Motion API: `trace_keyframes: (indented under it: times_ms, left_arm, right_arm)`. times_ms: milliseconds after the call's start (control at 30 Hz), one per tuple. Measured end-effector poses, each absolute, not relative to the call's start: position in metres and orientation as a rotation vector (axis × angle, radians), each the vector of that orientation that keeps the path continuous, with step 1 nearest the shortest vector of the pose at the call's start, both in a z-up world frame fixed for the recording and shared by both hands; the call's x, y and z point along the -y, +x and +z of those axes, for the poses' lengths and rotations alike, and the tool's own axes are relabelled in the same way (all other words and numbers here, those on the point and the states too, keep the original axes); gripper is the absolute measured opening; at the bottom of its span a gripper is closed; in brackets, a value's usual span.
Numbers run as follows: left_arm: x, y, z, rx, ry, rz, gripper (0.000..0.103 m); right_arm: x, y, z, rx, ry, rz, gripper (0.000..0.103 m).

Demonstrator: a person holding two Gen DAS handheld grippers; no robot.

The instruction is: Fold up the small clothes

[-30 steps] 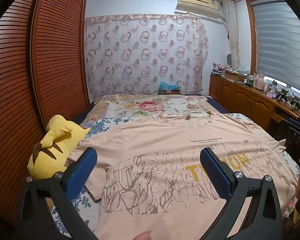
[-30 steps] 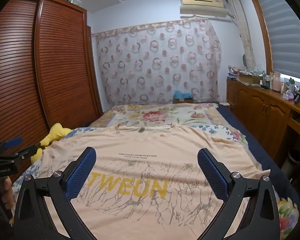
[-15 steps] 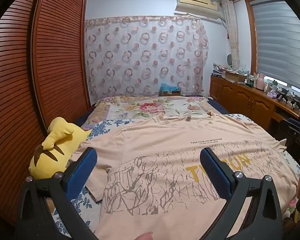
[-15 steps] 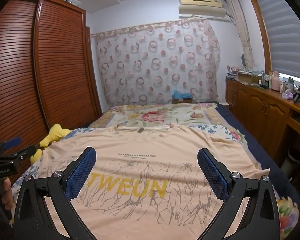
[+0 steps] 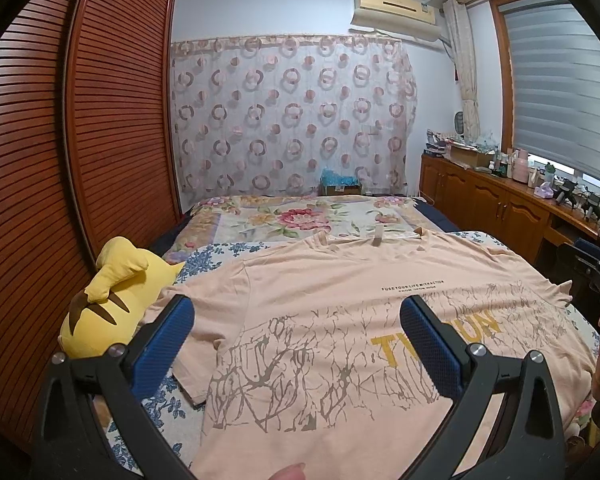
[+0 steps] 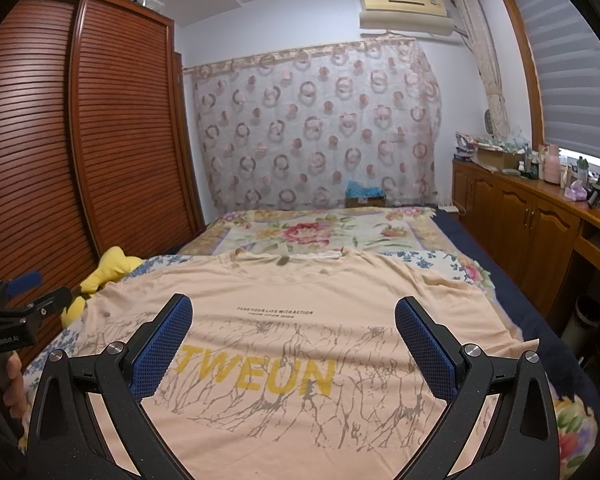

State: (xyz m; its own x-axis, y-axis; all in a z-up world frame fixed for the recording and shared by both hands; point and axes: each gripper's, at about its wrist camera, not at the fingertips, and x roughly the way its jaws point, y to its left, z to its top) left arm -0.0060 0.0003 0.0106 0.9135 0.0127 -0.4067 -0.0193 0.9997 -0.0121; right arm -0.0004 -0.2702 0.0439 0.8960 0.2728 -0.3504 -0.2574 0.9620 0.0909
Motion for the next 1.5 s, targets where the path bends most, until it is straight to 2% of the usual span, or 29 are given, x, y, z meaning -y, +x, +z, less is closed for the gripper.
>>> trace_keyframes:
  times_ms: [1500]
  left_arm:
    - [0.0001,-0.0119,0.0172,-0.409,-0.016,0.017,0.103]
  right_arm:
    - [0.2769,-0.0079,0.0423,-0.361,0.038,0.275,0.103]
